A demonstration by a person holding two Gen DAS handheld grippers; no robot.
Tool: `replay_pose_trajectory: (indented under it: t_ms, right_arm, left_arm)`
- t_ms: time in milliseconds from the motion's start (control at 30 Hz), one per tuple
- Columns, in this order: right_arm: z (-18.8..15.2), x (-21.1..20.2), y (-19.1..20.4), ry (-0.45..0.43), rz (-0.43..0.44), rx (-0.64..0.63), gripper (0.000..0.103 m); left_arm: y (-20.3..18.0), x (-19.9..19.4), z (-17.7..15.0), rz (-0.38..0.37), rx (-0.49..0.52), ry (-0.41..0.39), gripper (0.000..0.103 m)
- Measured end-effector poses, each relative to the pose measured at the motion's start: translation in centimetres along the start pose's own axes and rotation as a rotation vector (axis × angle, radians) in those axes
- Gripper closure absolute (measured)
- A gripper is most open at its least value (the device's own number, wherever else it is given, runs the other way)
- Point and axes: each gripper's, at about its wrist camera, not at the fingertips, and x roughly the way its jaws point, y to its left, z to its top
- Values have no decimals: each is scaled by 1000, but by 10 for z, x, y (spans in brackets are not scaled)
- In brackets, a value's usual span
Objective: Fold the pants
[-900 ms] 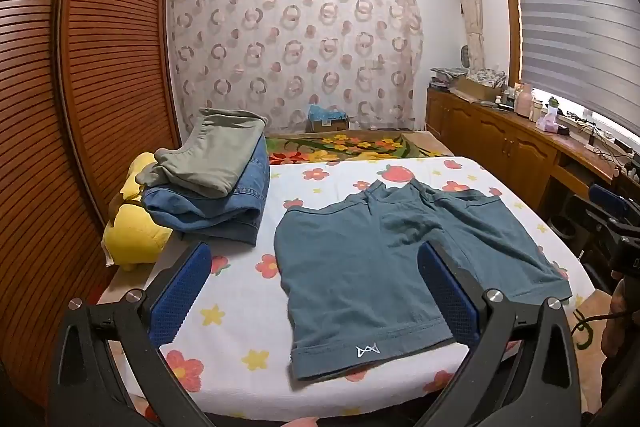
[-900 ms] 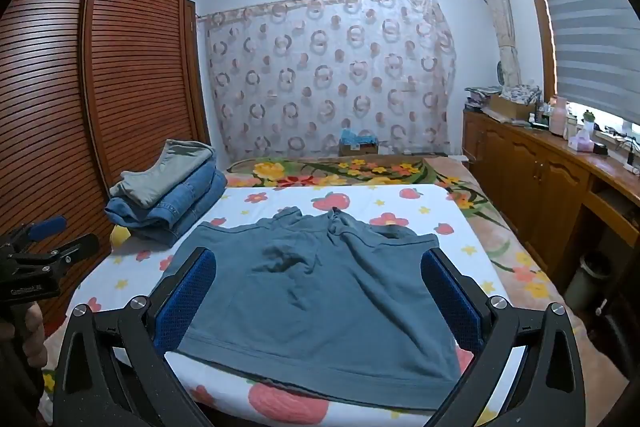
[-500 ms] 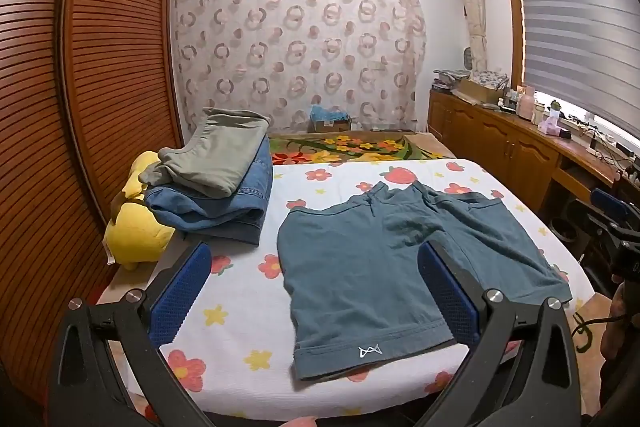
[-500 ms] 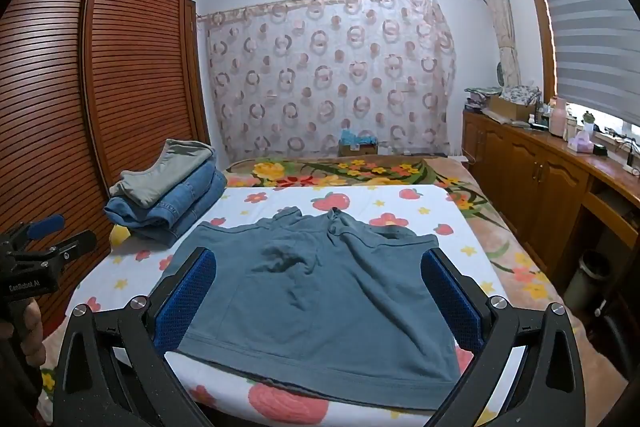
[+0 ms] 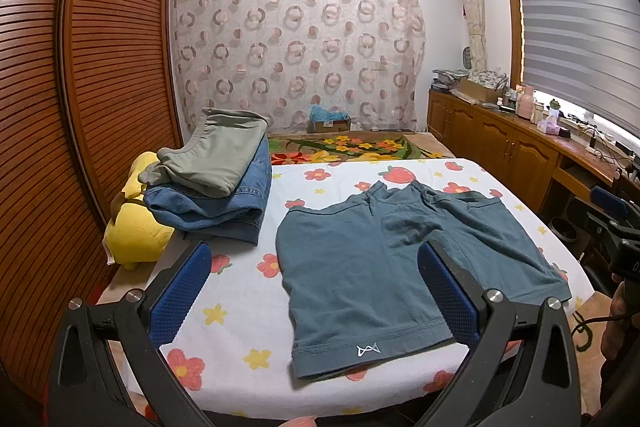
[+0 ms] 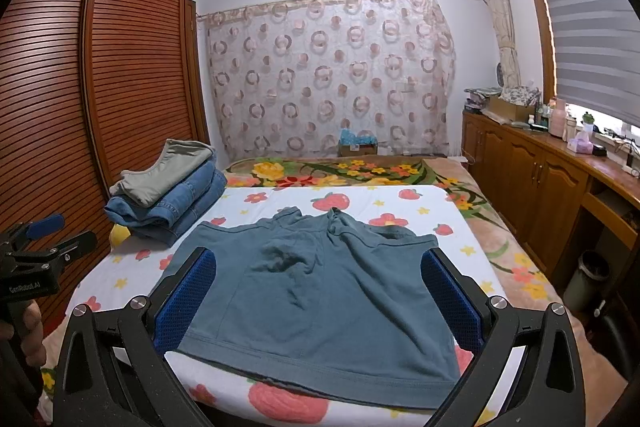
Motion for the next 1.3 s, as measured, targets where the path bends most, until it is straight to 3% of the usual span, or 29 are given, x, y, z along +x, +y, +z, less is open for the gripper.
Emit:
replay_pose_trajectory:
  t_ms: [1300]
  right_arm:
    - [-3, -2, 0, 4, -1, 0, 1]
  left_arm:
    - [4, -1, 2, 1, 2, -10, 0]
